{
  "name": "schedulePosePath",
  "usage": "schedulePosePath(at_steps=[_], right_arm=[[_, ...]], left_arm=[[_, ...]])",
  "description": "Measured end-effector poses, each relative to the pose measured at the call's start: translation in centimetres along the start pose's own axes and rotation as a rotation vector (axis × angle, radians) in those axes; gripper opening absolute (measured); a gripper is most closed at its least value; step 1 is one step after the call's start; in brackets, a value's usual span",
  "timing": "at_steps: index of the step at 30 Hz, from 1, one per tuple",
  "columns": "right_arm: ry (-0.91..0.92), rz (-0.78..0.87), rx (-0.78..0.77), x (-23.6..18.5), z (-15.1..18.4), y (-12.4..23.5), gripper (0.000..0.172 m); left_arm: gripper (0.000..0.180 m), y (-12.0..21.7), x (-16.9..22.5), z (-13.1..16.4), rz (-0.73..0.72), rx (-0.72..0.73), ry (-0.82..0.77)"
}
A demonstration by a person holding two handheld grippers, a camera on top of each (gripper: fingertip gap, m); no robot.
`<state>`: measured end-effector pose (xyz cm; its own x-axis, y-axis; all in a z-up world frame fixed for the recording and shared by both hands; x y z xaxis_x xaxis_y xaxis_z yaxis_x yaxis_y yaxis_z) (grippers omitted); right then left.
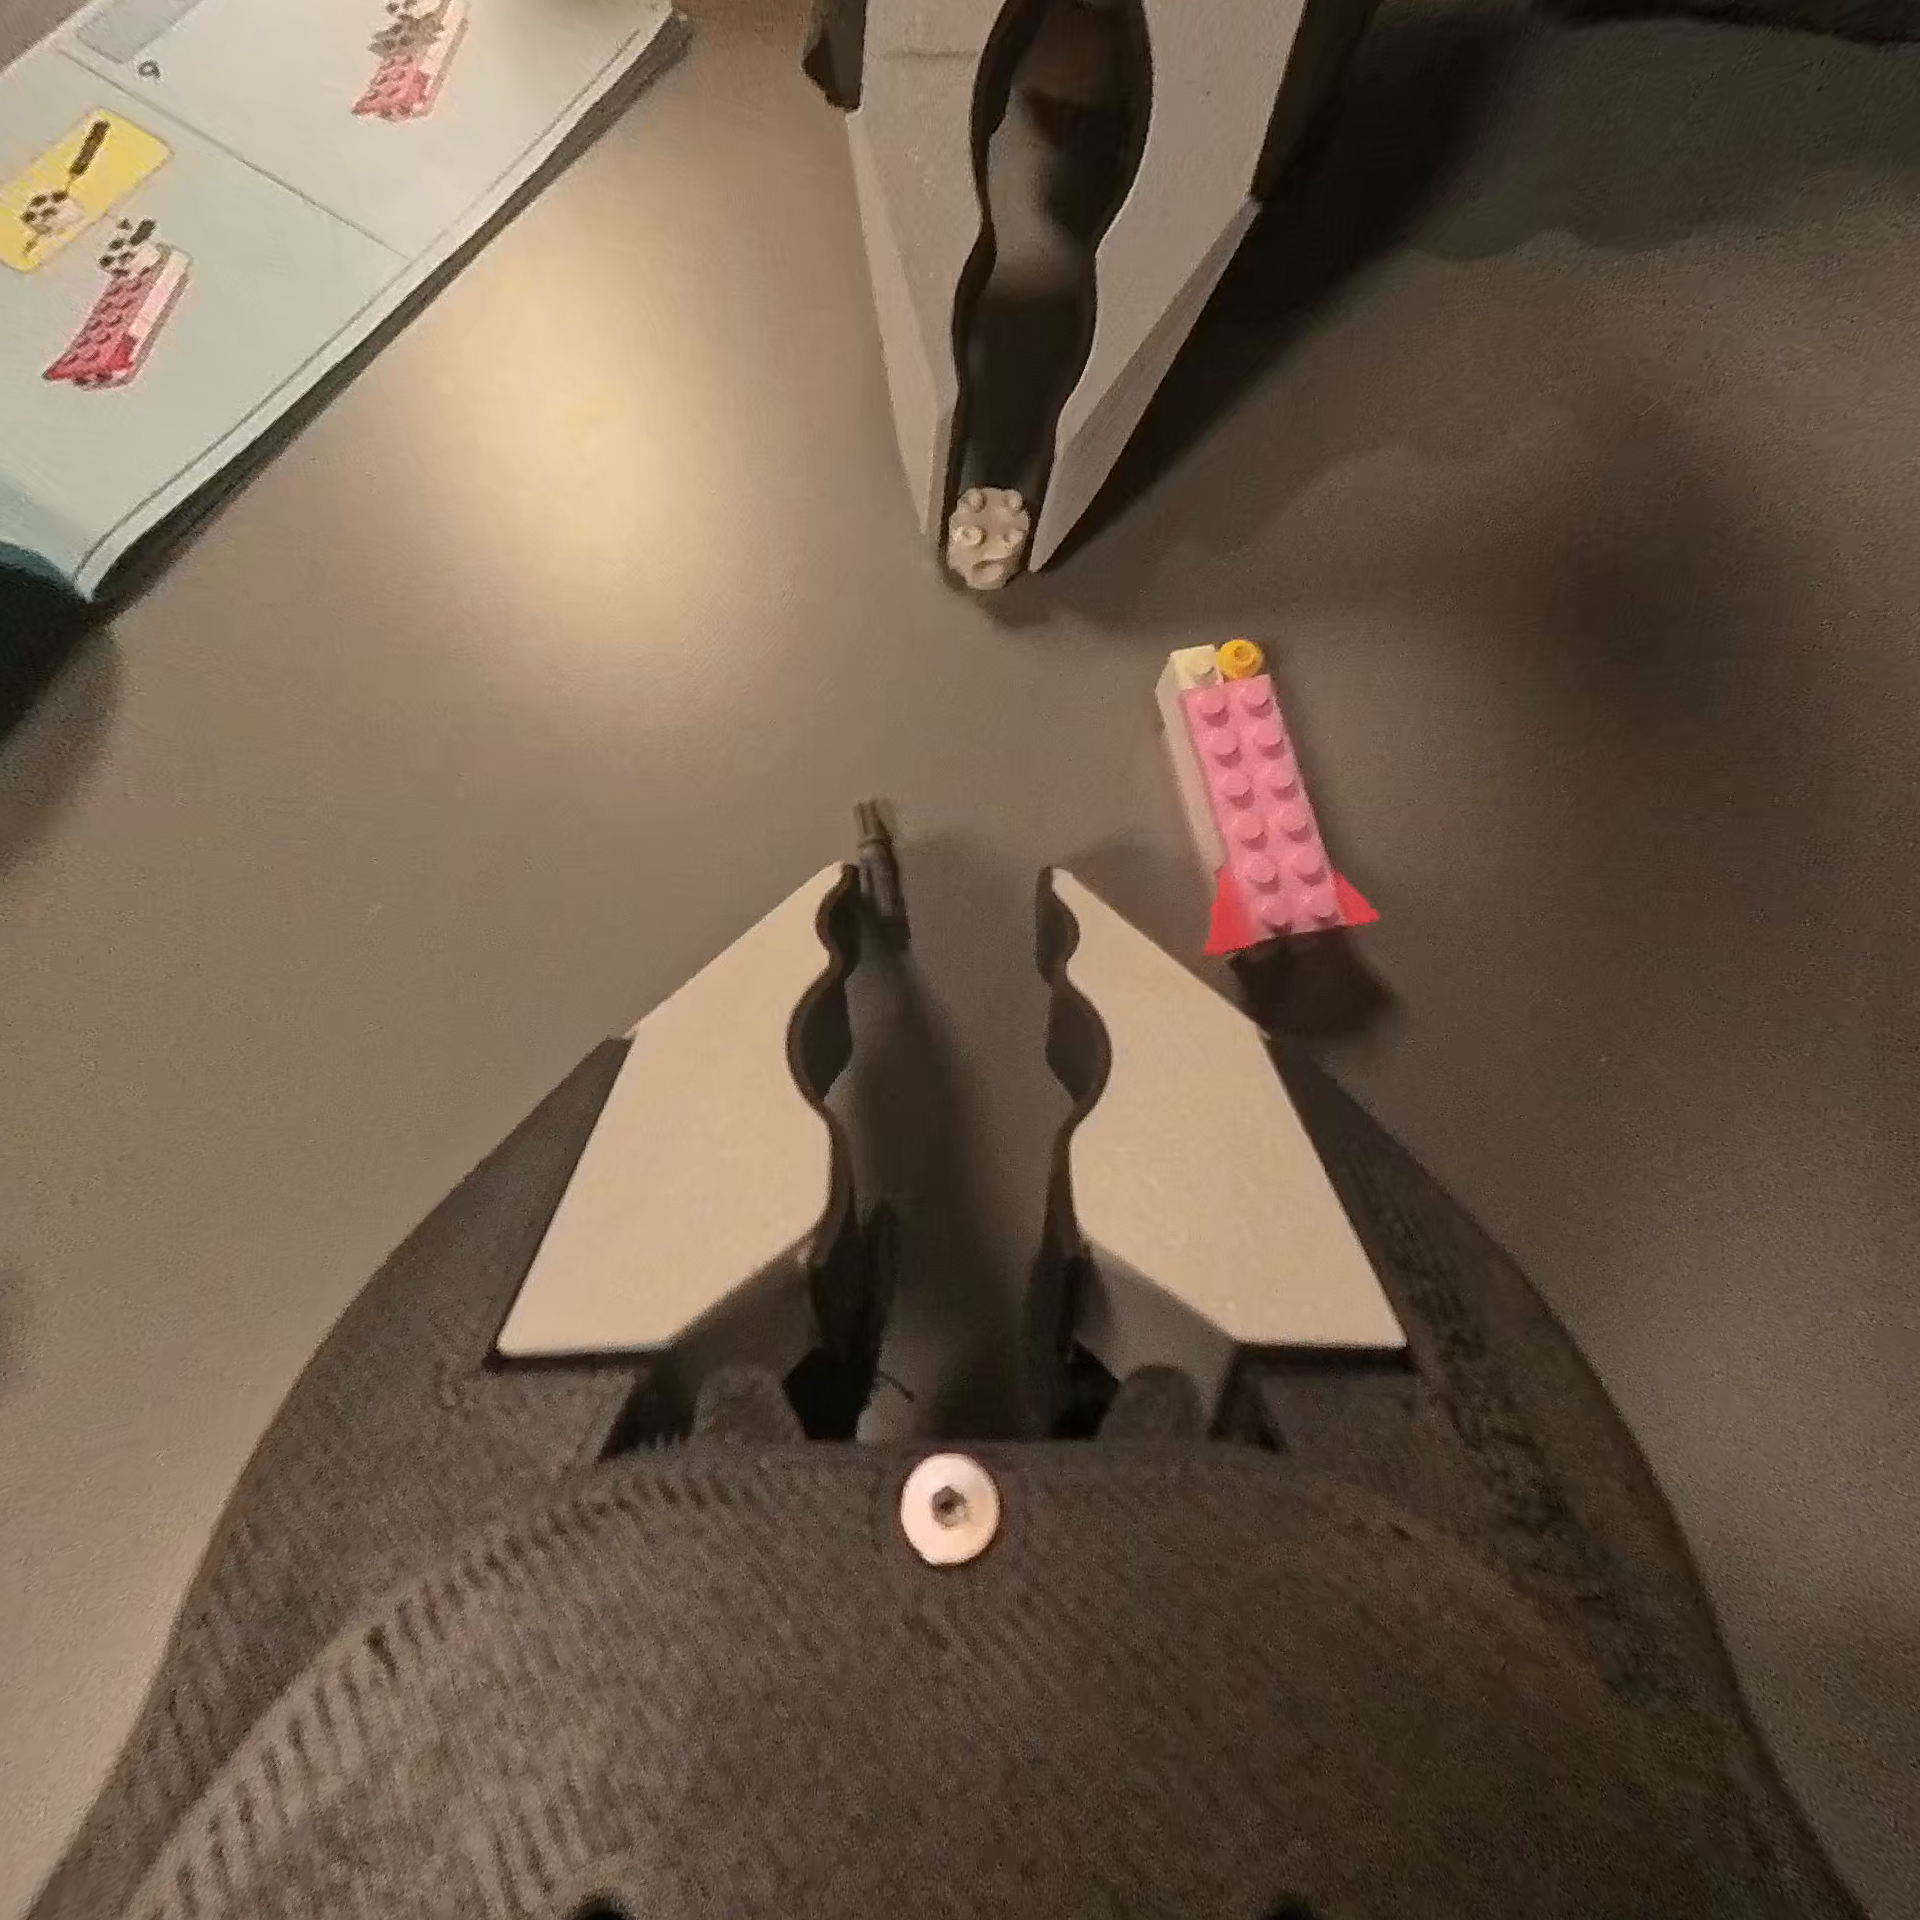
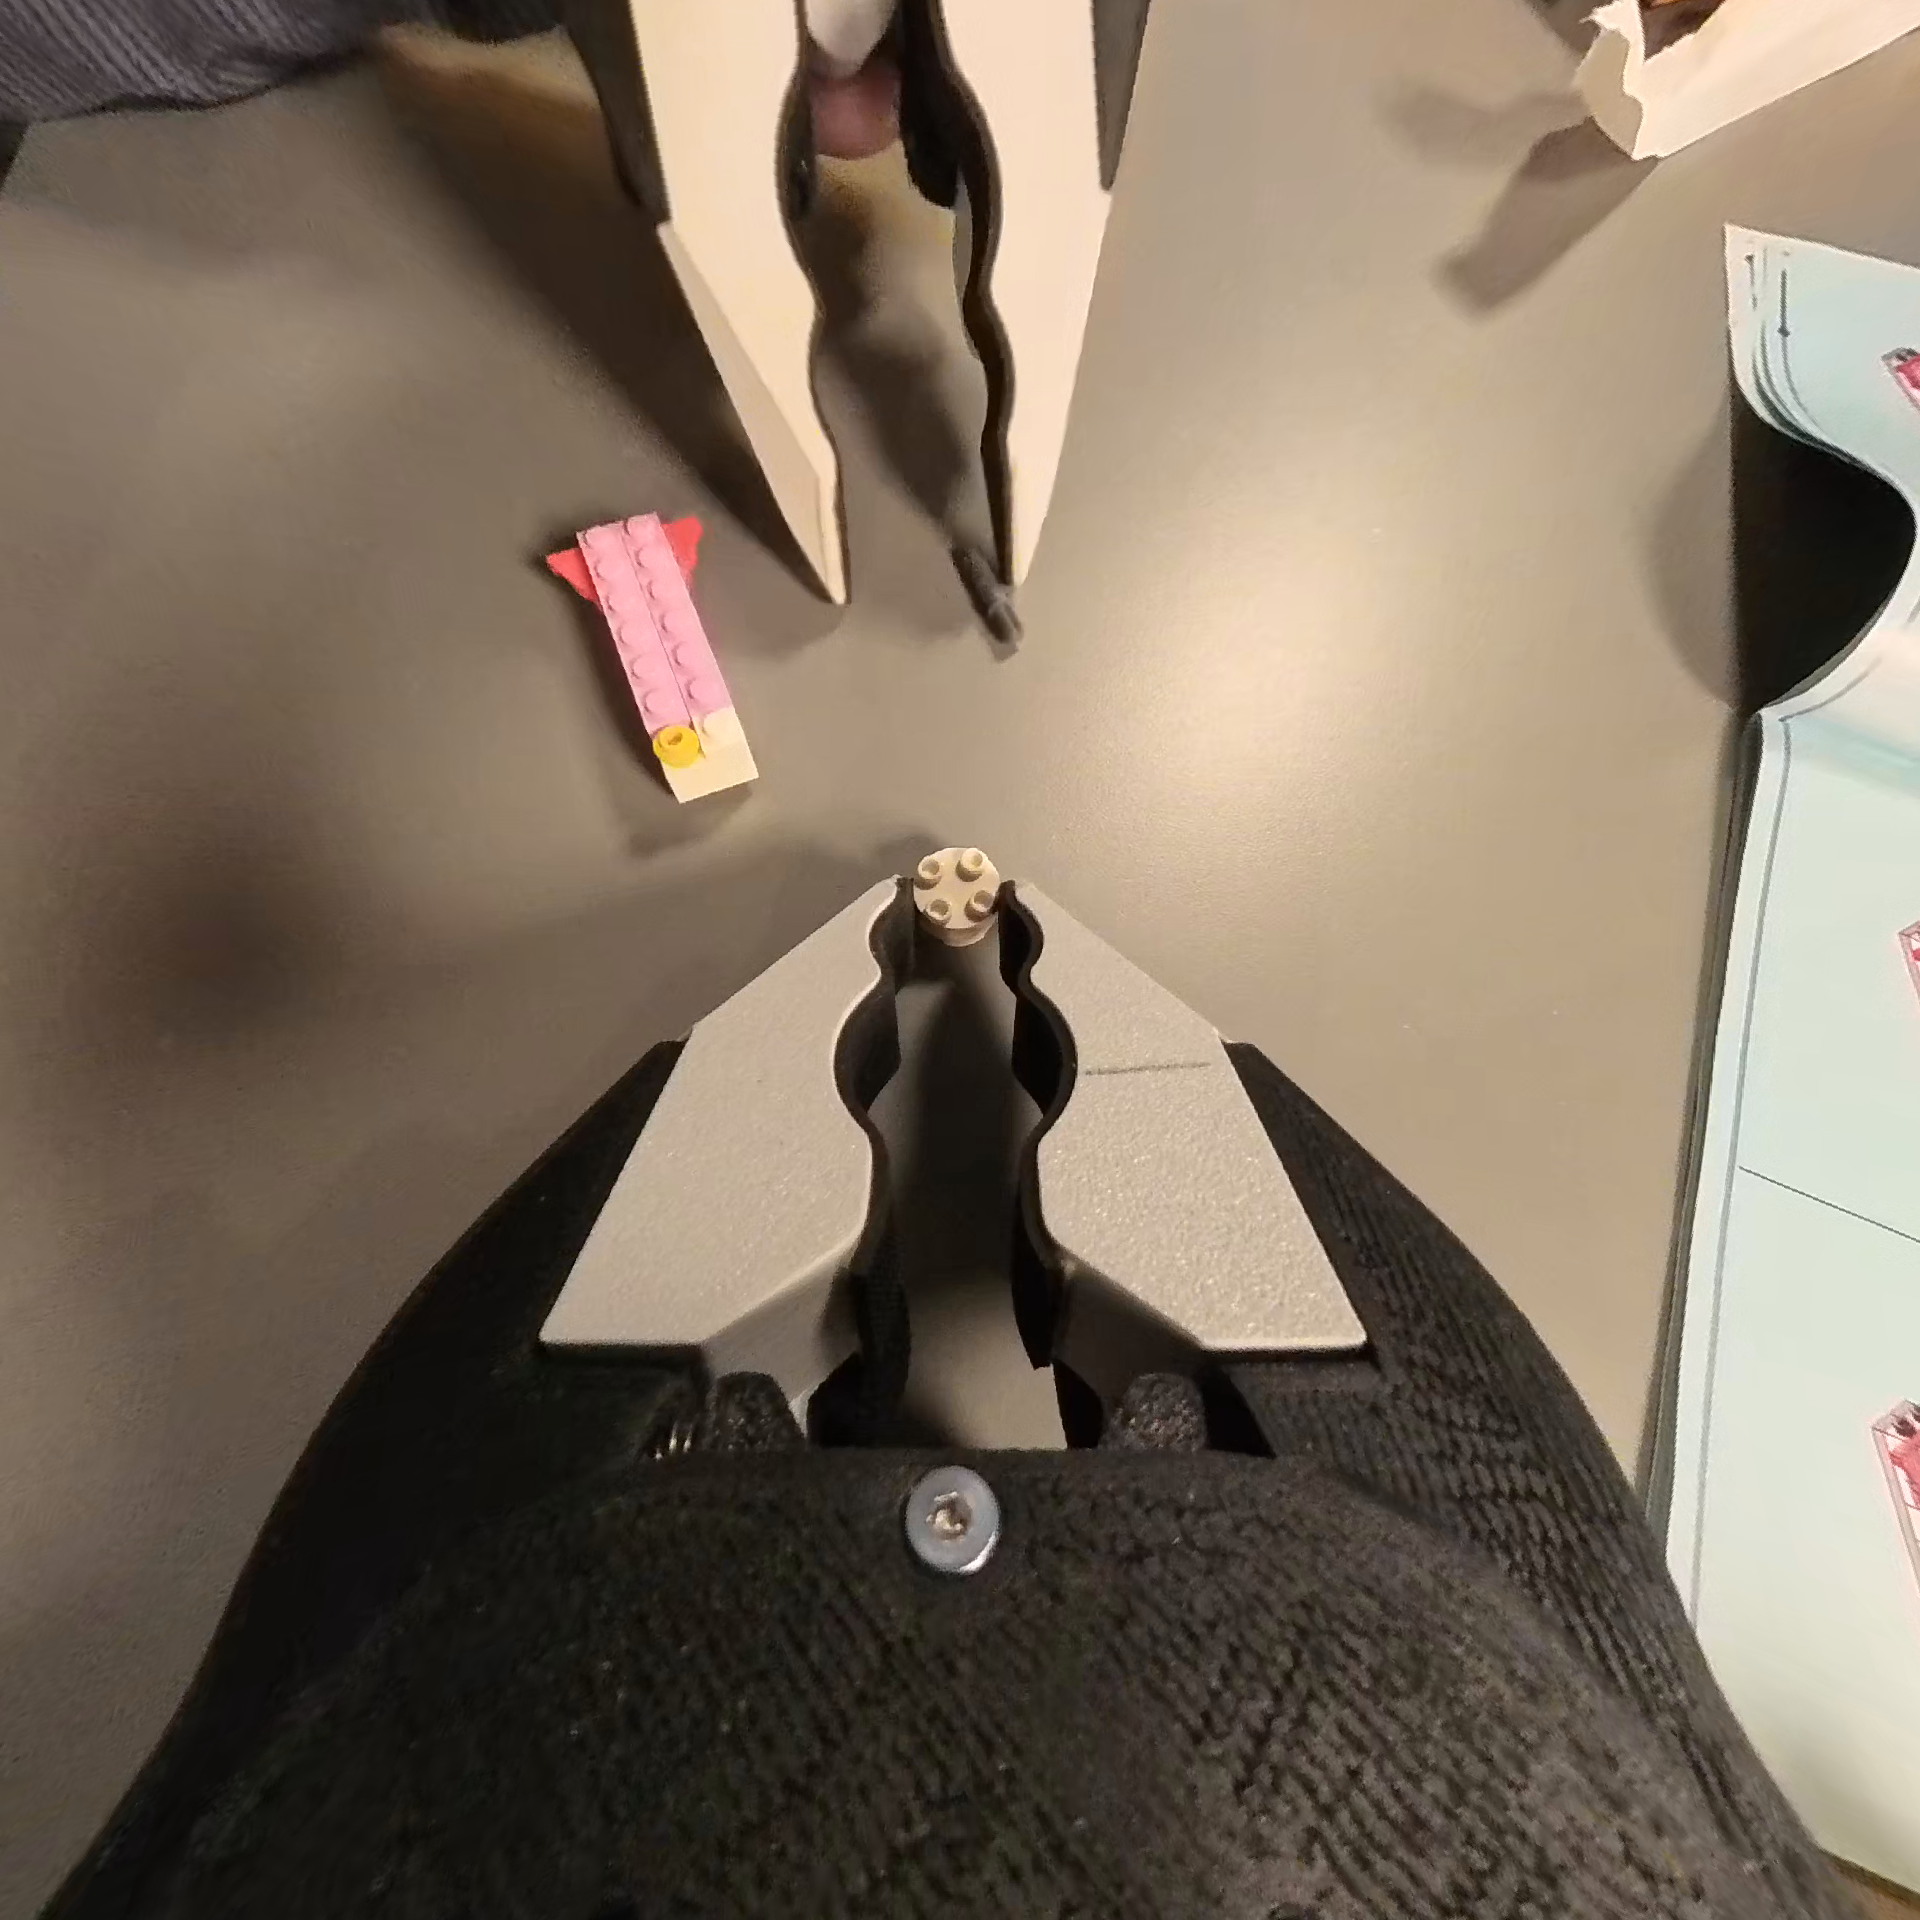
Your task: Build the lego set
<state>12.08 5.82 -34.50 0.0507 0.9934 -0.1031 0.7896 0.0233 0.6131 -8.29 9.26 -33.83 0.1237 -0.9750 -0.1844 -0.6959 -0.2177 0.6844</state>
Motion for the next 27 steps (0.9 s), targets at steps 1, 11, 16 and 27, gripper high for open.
schedulePosePath(at_steps=[1,11,16,27], right_arm=[[-0.001,0.001,0.000,0.0,0.0,0.0,0.014],[-0.012,-0.002,0.003,0.1,0.0,0.0,0.014],[-0.014,-0.004,0.004,0.1,0.0,0.0,0.014],[-0.026,-0.016,0.007,0.2,0.0,0.0,0.014]], left_arm=[[0.033,0.0,-0.1,0.1,-0.002,-0.005,0.006],[0.030,-0.1,0.6,-0.4,0.128,0.036,0.042],[0.037,0.0,0.3,-0.7,0.137,0.089,0.094],[0.066,-2.6,-0.4,-2.2,0.246,0.103,0.056]])
Point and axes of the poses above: each gripper's, where its closed fingertips meet, y back along the fingers, z out of its underside, x = y × z across the jaws, the point moved 10 cm from there along y, back along the fingers, and after that the axes turned 15 degrees about -z, right-handed, at the moved point
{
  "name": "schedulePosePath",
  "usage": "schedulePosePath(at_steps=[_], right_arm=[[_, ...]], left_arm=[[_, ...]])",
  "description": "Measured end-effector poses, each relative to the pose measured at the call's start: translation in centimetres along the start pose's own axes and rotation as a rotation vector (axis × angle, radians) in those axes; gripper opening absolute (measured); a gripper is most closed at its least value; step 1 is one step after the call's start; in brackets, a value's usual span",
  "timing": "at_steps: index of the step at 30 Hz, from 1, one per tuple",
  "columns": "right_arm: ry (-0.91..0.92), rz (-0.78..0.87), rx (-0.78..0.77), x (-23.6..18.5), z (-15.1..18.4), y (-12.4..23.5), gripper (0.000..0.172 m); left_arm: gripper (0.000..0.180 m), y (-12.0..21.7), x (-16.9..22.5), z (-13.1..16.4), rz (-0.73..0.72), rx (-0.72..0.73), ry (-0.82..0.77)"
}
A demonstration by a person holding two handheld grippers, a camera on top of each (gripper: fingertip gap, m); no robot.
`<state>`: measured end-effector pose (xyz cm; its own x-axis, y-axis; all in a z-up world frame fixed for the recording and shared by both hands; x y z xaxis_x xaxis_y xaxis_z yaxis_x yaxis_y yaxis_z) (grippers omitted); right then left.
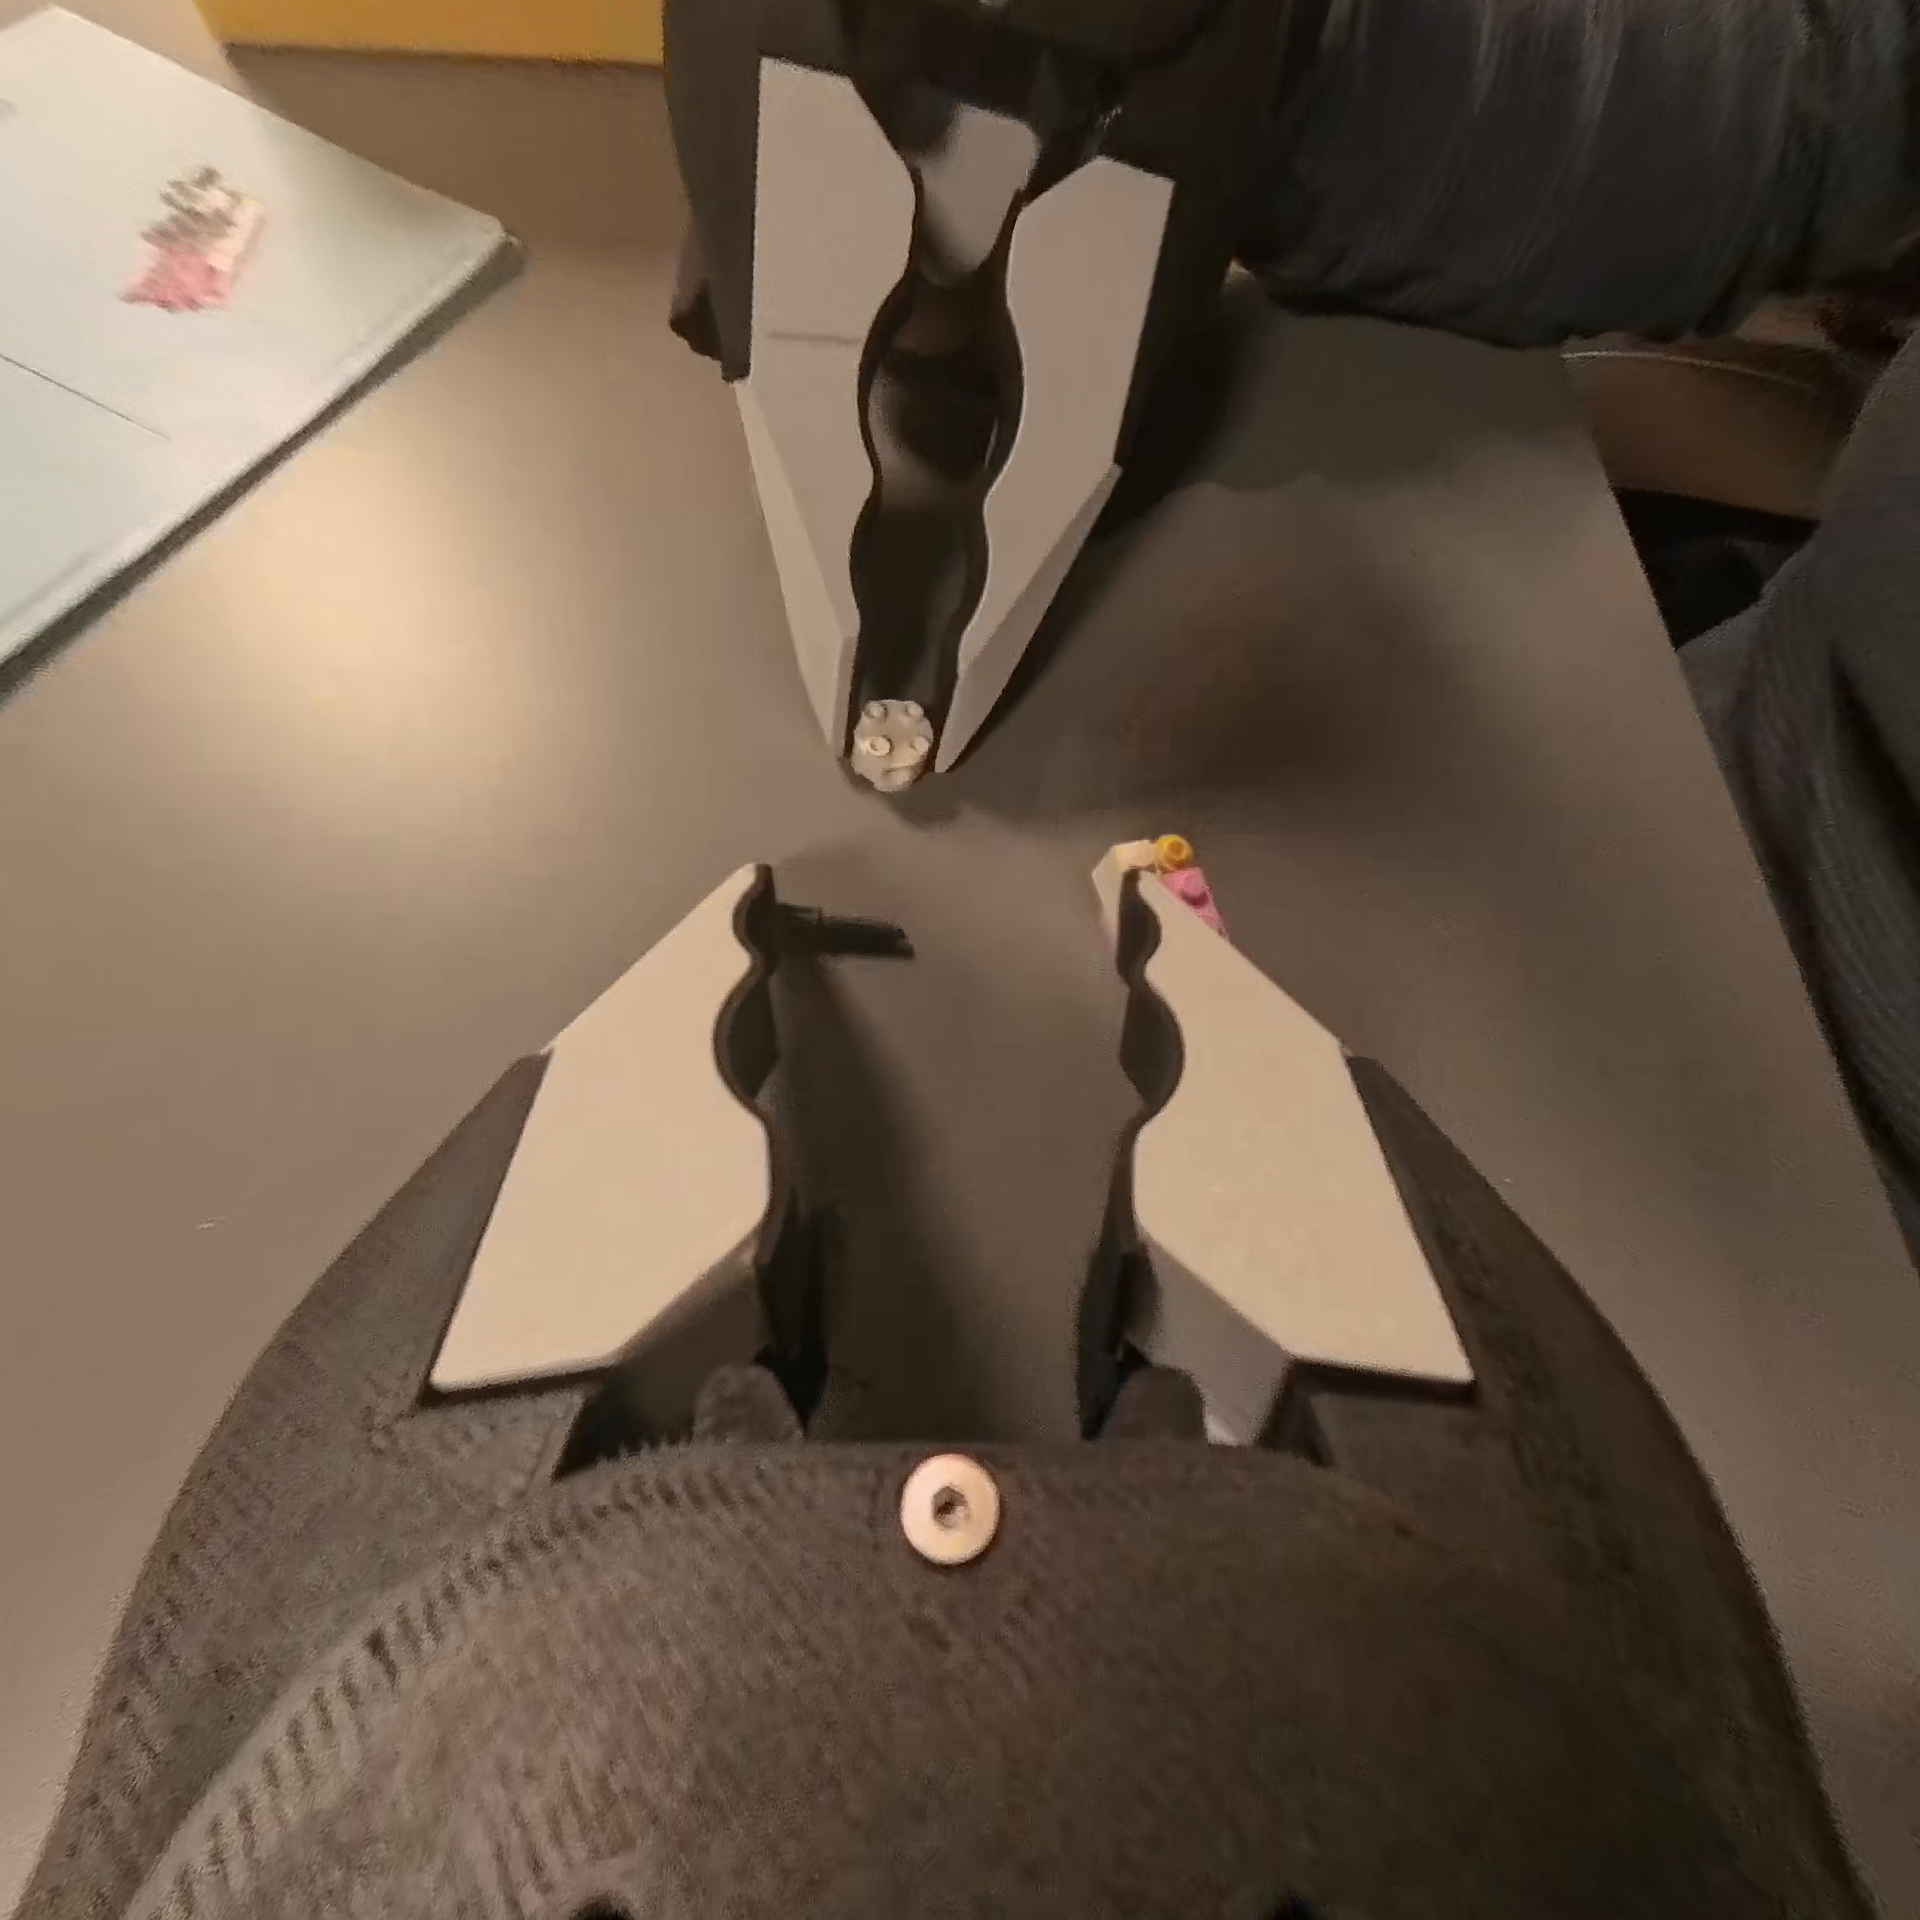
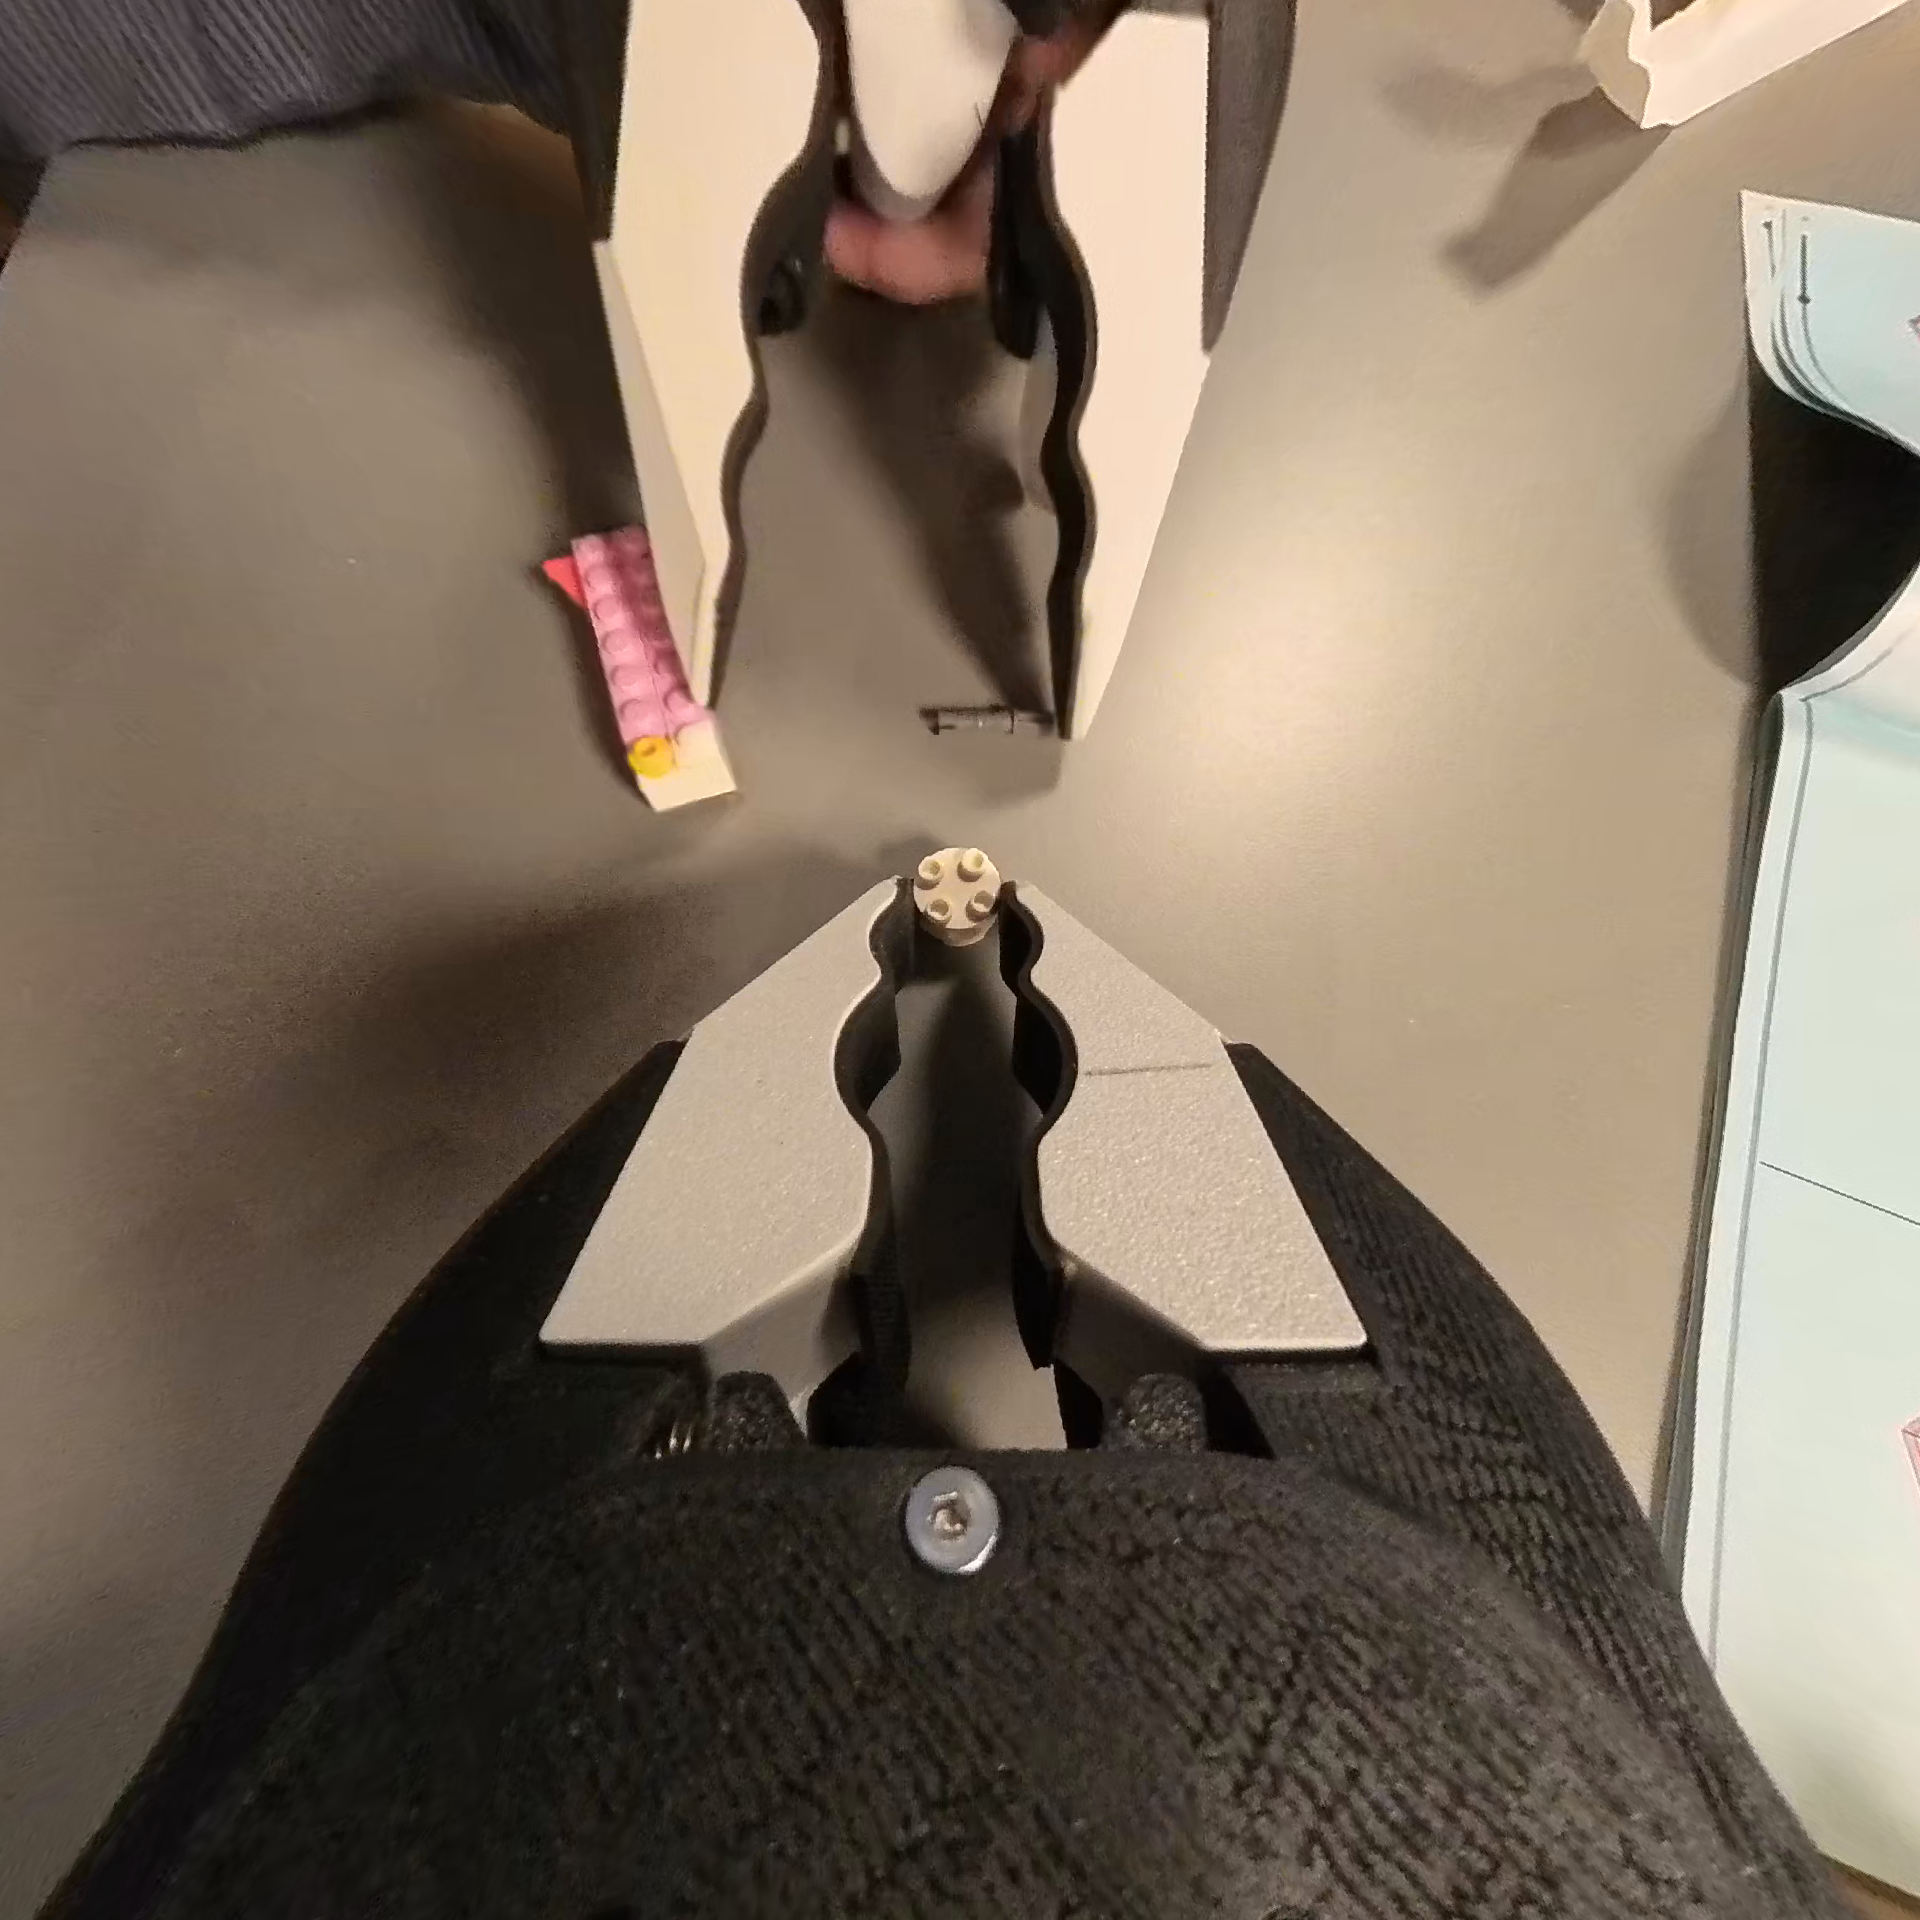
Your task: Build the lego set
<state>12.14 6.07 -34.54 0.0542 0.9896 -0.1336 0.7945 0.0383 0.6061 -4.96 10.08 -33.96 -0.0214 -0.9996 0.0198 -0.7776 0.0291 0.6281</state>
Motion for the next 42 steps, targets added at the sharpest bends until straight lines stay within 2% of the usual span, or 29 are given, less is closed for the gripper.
schedulePosePath(at_steps=[6,10,12,15,19,26,34,39,42], right_arm=[[-0.001,-0.002,0.000,0.0,0.0,0.0,0.014],[-0.002,-0.004,0.001,0.0,0.0,0.0,0.014],[-0.003,-0.005,0.001,0.0,0.0,0.0,0.014],[-0.004,-0.006,0.001,0.0,0.0,0.0,0.014],[-0.002,-0.005,0.000,0.0,0.0,0.0,0.014],[-0.002,-0.005,0.000,0.0,0.0,0.0,0.014],[-0.004,-0.006,-0.001,0.0,0.0,0.0,0.014],[0.002,0.004,-0.002,0.0,0.0,0.0,0.015],[-0.009,0.015,0.003,0.0,0.0,0.1,0.030]], left_arm=[[0.058,0.6,-0.3,0.6,-0.024,-0.048,0.002],[0.045,1.0,-0.3,0.9,0.003,-0.047,0.027],[0.055,0.9,-0.6,0.8,-0.062,-0.007,0.010],[0.064,0.6,-0.3,-0.1,-0.068,0.063,-0.072],[0.065,-0.4,0.1,0.2,-0.018,-0.030,-0.085],[0.033,0.4,-0.3,0.7,-0.019,-0.032,-0.037],[0.020,0.0,0.0,0.5,-0.130,-0.028,-0.097],[0.005,-0.1,0.0,0.5,-0.134,-0.030,-0.094],[0.005,-0.1,0.1,0.5,-0.133,-0.033,-0.082]])
Point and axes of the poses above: each gripper's, where its closed fingertips meet, y back along the fingers, z out of its underside, x = y × z across the jaws, the point moved 10 cm from there along y, back along the fingers, and after that the axes turned 15 degrees about -z, right-handed, at the moved point
